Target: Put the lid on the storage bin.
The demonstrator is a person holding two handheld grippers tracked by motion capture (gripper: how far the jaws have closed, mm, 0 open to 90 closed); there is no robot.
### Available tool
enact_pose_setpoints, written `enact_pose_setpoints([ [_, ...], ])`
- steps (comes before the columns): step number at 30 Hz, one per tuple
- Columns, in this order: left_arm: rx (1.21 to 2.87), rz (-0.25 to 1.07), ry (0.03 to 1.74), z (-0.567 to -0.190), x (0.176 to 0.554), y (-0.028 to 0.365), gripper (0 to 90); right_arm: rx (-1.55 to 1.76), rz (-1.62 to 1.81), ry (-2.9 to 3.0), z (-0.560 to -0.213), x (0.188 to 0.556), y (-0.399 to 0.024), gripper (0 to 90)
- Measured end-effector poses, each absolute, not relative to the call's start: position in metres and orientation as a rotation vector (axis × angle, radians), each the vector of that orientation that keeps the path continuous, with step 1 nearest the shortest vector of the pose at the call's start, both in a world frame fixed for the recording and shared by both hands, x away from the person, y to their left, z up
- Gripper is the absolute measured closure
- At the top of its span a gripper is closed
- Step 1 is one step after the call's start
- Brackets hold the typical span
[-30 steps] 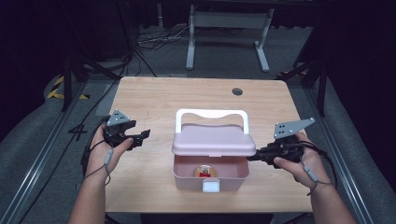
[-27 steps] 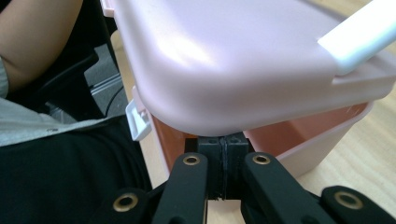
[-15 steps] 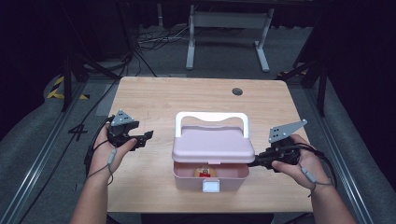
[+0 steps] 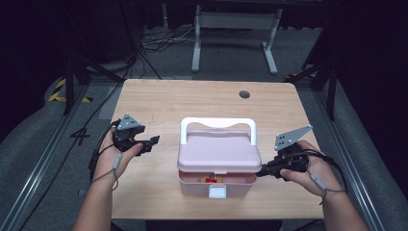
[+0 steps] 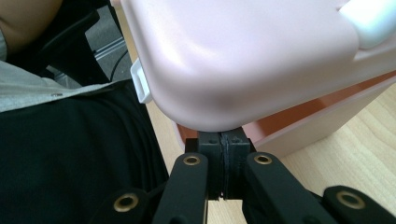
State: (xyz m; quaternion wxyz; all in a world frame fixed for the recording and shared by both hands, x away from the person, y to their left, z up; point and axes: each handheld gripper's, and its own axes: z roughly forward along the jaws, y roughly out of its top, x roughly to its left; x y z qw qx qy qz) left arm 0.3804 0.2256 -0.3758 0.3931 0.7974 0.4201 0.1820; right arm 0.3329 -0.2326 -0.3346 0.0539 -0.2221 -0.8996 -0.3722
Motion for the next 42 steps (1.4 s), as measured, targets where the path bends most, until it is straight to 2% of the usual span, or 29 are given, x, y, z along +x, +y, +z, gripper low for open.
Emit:
enact_pose_setpoints([
  [31, 2.04, 0.449, 1.07, -0.379, 0.381, 0.224, 32.2, -0.63, -0.886, -2.761, -0.341, 0.329, -0.231, 88.8],
  [36, 2.042, 0.45, 1.072, -0.379, 0.38, 0.225, 32.2, -0.629, -0.846, -2.749, -0.341, 0.328, -0.231, 87.1],
  [42, 2.035, 0.468, 1.079, -0.38, 0.375, 0.227, 32.2, -0.613, -0.974, -2.727, -0.329, 0.328, -0.239, 82.6],
])
